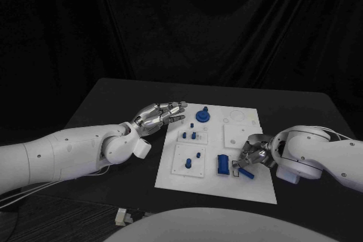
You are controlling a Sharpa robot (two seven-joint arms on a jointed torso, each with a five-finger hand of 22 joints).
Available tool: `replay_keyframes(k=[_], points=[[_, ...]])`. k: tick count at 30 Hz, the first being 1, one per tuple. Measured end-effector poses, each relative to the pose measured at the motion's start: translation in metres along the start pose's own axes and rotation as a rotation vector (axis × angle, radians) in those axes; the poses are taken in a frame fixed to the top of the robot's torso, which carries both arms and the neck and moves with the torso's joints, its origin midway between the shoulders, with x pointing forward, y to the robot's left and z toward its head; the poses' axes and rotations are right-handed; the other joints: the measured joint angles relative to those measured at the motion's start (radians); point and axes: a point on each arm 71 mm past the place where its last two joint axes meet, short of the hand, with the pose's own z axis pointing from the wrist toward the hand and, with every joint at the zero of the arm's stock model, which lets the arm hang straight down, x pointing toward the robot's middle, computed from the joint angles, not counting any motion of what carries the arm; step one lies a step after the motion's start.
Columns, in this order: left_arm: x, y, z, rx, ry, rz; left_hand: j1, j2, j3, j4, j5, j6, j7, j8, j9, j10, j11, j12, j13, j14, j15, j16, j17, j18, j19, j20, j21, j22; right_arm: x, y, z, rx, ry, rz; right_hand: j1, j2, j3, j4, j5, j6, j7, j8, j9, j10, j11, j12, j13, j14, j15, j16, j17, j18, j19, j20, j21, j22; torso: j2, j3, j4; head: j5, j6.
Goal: Assemble the parts on the task board
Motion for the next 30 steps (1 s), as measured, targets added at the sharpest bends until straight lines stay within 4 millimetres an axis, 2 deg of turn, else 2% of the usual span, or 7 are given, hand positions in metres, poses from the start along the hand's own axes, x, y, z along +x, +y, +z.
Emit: replay_keyframes(k=[4, 9, 11, 20, 24, 26, 30], points=[[0.0, 0.0, 0.0, -0.001, 0.0, -0.001, 0.0, 0.0, 0.001, -0.001, 0.0, 0.0, 0.0, 0.0, 0.0, 0.0, 0.0, 0.0, 0.0, -0.003, 0.003, 0.0, 0.0, 0.0, 0.0, 0.0, 0.0, 0.0, 0.001, -0.003, -0.004, -0.004, -0.002, 0.005, -0.023, -0.005, -0.014, 0.026, -0.062, -0.016, -0.003, 0.007, -0.009, 0.0, 0.0, 0.0, 0.0, 0.0, 0.0, 0.0, 0.0, 0.0, 0.0, 0.0, -0.004, 0.0, 0.0, 0.0, 0.0, 0.001, 0.0], [0.0, 0.0, -0.001, -0.002, 0.0, -0.001, 0.0, 0.0, 0.003, -0.003, 0.0, 0.0, 0.0, 0.0, 0.0, 0.0, 0.0, 0.0, 0.0, -0.003, 0.003, 0.0, 0.0, 0.0, 0.0, 0.0, 0.0, 0.0, 0.004, -0.007, -0.014, -0.018, -0.03, -0.012, 0.01, -0.006, -0.002, 0.013, 0.087, -0.043, 0.005, 0.012, -0.013, -0.003, 0.003, 0.0, 0.0, 0.001, 0.005, 0.0, 0.0, 0.0, 0.0, 0.0, -0.004, 0.0, 0.0, 0.0002, 0.0, 0.003, 0.0], [-0.001, 0.0, -0.001, -0.002, 0.0, -0.001, 0.0, 0.0, 0.003, -0.003, 0.0, 0.0, 0.0, 0.0, 0.0, 0.0, 0.0, 0.0, 0.0, -0.003, 0.003, 0.0, 0.0, 0.0, 0.0, 0.0, 0.0, 0.0, 0.005, -0.008, -0.02, -0.028, -0.054, -0.036, 0.019, -0.007, 0.004, 0.008, 0.122, -0.048, 0.003, 0.013, -0.013, -0.004, 0.004, 0.0, 0.0, -0.001, 0.006, 0.0, 0.0, 0.0, 0.0, 0.0, -0.004, 0.0, 0.0, 0.0002, 0.0, 0.003, 0.0], [-0.001, 0.0, -0.002, -0.004, -0.002, 0.0, 0.0, 0.0, 0.003, -0.003, 0.0, 0.0, 0.0, 0.0, 0.0, 0.0, 0.0, 0.0, 0.0, -0.003, 0.003, 0.0, 0.0, 0.0, 0.0, 0.0, 0.0, 0.0, 0.007, -0.009, -0.047, -0.072, -0.203, -0.194, 0.03, -0.016, 0.002, 0.001, 0.121, -0.075, 0.012, 0.025, -0.019, 0.0, 0.007, 0.0, 0.0, -0.001, 0.006, 0.0, 0.0, 0.0, 0.0, 0.007, -0.004, 0.0, 0.0, 0.0002, -0.0001, -0.002, 0.0], [-0.001, 0.0, -0.001, -0.005, -0.001, -0.001, 0.0, 0.0, 0.003, -0.003, 0.0, 0.0, 0.0, 0.0, 0.0, 0.0, 0.0, 0.0, 0.0, -0.003, 0.003, 0.0, 0.0, 0.0, 0.0, 0.0, 0.0, 0.0, 0.007, -0.008, -0.053, -0.082, -0.248, -0.246, 0.049, -0.016, 0.009, -0.006, 0.176, -0.082, 0.012, 0.036, -0.022, 0.0, 0.007, 0.0, 0.0, 0.002, 0.009, 0.0, 0.0, 0.0, 0.0, 0.007, -0.004, 0.0, 0.0, 0.0002, -0.0001, -0.004, 0.0], [-0.001, 0.0, -0.001, -0.005, -0.001, -0.001, 0.0, 0.0, 0.003, -0.003, 0.0, 0.0, 0.0, 0.0, 0.0, 0.0, 0.0, 0.0, 0.0, -0.003, 0.003, 0.0, 0.0, 0.0, 0.0, 0.0, 0.0, 0.0, 0.007, -0.006, -0.055, -0.089, -0.268, -0.273, 0.049, -0.016, 0.009, -0.006, 0.17, -0.082, 0.012, 0.04, -0.022, -0.004, 0.011, 0.0, 0.0, 0.002, 0.009, 0.0, 0.0, 0.0, 0.0, 0.007, -0.004, 0.0, 0.0, 0.0002, -0.0002, -0.004, 0.0], [-0.001, 0.001, -0.001, -0.006, -0.001, -0.001, 0.0, 0.0, 0.003, -0.003, 0.0, 0.0, 0.0, 0.0, 0.0, 0.0, 0.0, 0.0, 0.0, -0.003, 0.003, 0.0, 0.0, 0.0, 0.0, 0.0, 0.0, 0.0, 0.008, -0.002, -0.057, -0.102, -0.298, -0.322, 0.049, -0.017, 0.004, 0.005, 0.073, -0.084, 0.009, 0.066, -0.022, -0.004, 0.011, 0.0, 0.0, 0.002, 0.009, 0.0, 0.001, 0.0, 0.0, 0.007, -0.004, 0.0, -0.001, 0.0001, -0.0006, -0.004, 0.0]])
